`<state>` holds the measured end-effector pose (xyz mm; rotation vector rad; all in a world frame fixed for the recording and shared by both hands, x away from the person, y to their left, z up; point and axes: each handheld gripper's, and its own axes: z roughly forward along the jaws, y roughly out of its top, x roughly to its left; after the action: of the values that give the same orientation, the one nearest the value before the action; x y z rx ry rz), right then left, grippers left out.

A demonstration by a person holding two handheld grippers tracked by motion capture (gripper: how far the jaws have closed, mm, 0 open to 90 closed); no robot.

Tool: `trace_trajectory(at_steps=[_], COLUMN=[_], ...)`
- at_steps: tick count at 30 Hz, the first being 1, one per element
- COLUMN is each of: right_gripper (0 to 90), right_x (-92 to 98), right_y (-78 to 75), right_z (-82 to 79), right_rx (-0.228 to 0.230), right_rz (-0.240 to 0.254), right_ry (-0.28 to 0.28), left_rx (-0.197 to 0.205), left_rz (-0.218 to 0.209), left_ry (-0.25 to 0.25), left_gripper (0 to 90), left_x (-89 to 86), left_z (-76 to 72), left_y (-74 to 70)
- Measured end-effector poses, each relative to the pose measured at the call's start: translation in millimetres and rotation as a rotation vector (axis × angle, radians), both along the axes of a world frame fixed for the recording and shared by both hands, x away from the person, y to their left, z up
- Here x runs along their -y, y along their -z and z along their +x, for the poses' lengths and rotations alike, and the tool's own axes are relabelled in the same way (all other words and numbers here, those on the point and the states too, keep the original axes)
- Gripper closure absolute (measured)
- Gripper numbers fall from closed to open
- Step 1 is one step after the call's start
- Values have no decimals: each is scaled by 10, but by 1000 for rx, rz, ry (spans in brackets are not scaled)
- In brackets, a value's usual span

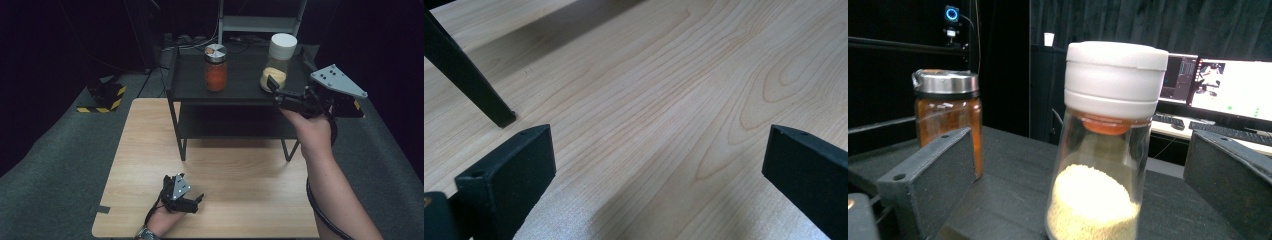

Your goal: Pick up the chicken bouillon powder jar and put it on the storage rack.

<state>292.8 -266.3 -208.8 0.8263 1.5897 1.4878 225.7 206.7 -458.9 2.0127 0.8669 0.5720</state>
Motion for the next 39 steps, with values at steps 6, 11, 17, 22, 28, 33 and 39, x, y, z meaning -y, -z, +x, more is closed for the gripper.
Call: trace_trajectory(at_steps=[6, 11, 17, 22, 28, 33, 39], right_gripper=[0, 0, 0, 0, 0, 0, 0], right_x=[27, 55, 94, 115, 130, 138, 143], right_y=[51, 119, 236, 324, 437, 554, 692], right_z=[-107, -189, -284, -345, -423, -471, -532], right_rx=[3, 0, 1, -4, -15, -29, -42], right_rz=[-4, -10, -23, -37, -64, -81, -91], right_ry=[-7, -7, -16, -22, -25, -30, -29], left_rx=[1, 0, 1, 0, 1, 3, 4], left_rz=[0, -1, 1, 1, 0, 5, 4], left_ry=[-1, 0, 0, 0, 1, 3, 5], left_gripper=[9, 9, 9, 9, 9, 9, 9], left_x=[1, -1, 1, 2, -1, 3, 1], left_z=[-1, -1, -2, -1, -1, -3, -4], left_y=[0, 1, 0, 0, 1, -2, 0])
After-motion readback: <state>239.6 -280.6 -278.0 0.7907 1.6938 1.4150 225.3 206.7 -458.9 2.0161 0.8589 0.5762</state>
